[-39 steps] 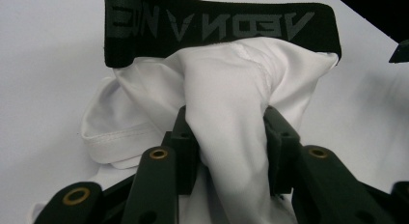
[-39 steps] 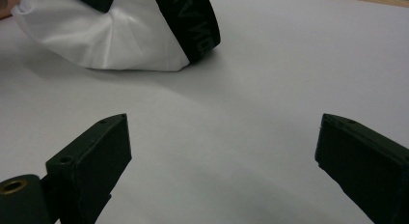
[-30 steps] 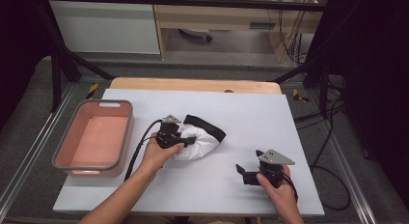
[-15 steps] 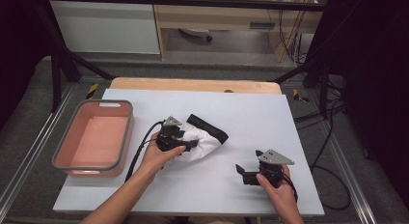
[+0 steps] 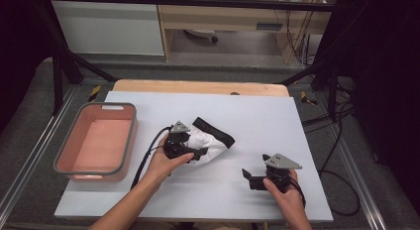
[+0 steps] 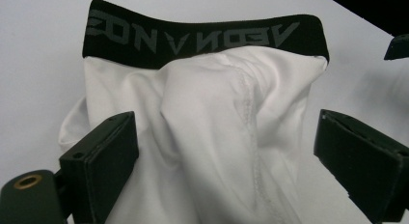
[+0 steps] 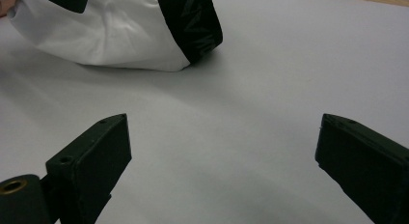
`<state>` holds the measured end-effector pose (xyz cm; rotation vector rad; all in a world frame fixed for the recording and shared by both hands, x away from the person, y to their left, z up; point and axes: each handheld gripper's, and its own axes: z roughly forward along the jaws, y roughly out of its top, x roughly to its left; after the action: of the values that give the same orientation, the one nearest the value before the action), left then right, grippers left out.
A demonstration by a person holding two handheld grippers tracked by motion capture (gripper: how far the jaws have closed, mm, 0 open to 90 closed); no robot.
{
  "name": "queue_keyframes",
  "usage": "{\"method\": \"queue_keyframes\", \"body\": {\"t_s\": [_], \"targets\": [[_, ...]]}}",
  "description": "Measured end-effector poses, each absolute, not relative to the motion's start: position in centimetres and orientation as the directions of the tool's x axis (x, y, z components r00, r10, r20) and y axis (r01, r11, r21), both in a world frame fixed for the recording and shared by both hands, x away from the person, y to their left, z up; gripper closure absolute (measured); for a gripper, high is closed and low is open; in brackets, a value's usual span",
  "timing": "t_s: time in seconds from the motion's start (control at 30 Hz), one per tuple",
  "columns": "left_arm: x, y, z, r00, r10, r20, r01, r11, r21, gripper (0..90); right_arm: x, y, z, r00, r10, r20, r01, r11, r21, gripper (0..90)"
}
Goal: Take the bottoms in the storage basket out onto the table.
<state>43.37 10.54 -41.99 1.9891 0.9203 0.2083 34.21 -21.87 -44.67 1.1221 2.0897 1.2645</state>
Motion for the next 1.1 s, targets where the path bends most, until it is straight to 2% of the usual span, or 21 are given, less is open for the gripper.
{"method": "queue_keyframes", "body": {"t_s": [0.57,1.1], "targets": [[41.8,10.7,-40.0,0.737,0.658,-0.154,0.446,-0.303,0.842,6.7,34.2,-21.8,-44.7,-0.568,0.822,0.030,0.408,0.250,0.878,5.6],[39.5,14.9,-37.2,0.726,0.676,-0.130,0.422,-0.288,0.860,6.2,34.2,-21.8,-44.6,-0.568,0.822,0.034,0.407,0.244,0.880,5.5]]}}
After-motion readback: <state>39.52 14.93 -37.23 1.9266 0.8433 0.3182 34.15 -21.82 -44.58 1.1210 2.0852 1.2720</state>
